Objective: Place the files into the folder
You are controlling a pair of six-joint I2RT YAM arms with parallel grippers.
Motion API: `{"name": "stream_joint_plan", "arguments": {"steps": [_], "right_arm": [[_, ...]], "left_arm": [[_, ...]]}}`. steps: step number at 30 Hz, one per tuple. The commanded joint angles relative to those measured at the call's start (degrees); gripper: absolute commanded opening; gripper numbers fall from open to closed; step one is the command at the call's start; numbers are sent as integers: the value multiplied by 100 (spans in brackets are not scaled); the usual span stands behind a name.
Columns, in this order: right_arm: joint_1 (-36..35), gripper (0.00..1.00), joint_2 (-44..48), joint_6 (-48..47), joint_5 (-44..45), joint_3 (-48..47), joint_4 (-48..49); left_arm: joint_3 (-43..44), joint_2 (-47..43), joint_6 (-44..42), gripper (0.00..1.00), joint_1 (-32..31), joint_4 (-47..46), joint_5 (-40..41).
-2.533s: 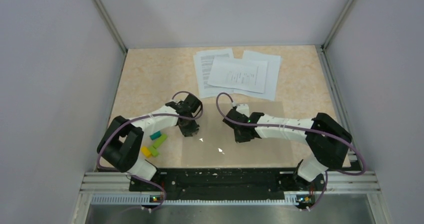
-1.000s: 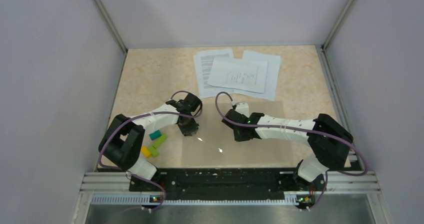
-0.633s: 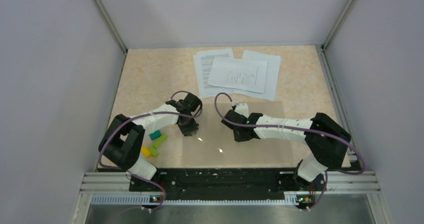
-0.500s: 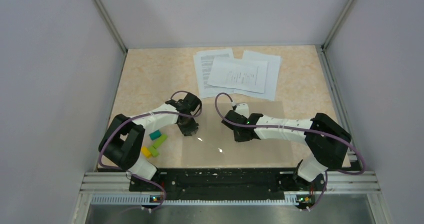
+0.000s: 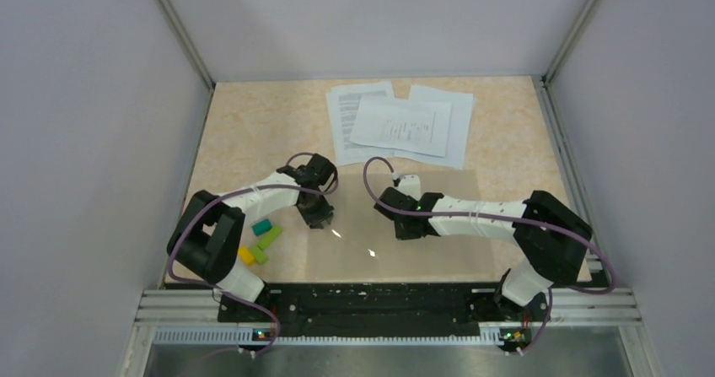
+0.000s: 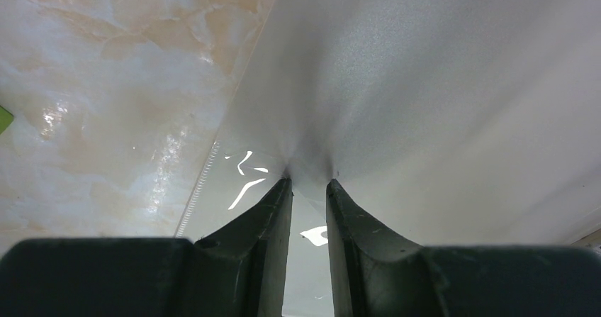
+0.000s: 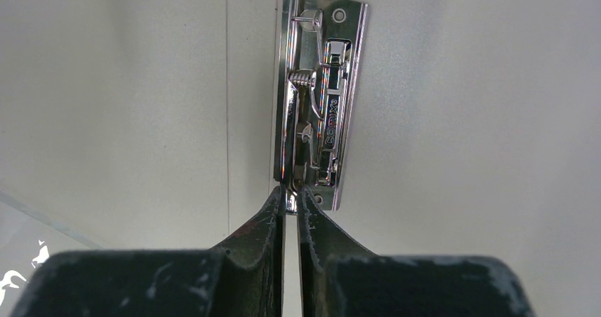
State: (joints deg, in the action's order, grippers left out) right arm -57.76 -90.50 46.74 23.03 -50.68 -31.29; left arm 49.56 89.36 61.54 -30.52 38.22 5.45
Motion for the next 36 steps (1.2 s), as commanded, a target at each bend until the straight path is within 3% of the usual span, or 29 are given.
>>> {"name": "stream_joint_plan", "arguments": {"steps": [1,36], "right_arm": [[-35,6,-397,49,215,401,-638],[-8,7,-96,344,567,516,-1123]], "left_arm": [[-293,455,-122,31,146,168,533],[-277,561,-239,31,497,229,474]]}}
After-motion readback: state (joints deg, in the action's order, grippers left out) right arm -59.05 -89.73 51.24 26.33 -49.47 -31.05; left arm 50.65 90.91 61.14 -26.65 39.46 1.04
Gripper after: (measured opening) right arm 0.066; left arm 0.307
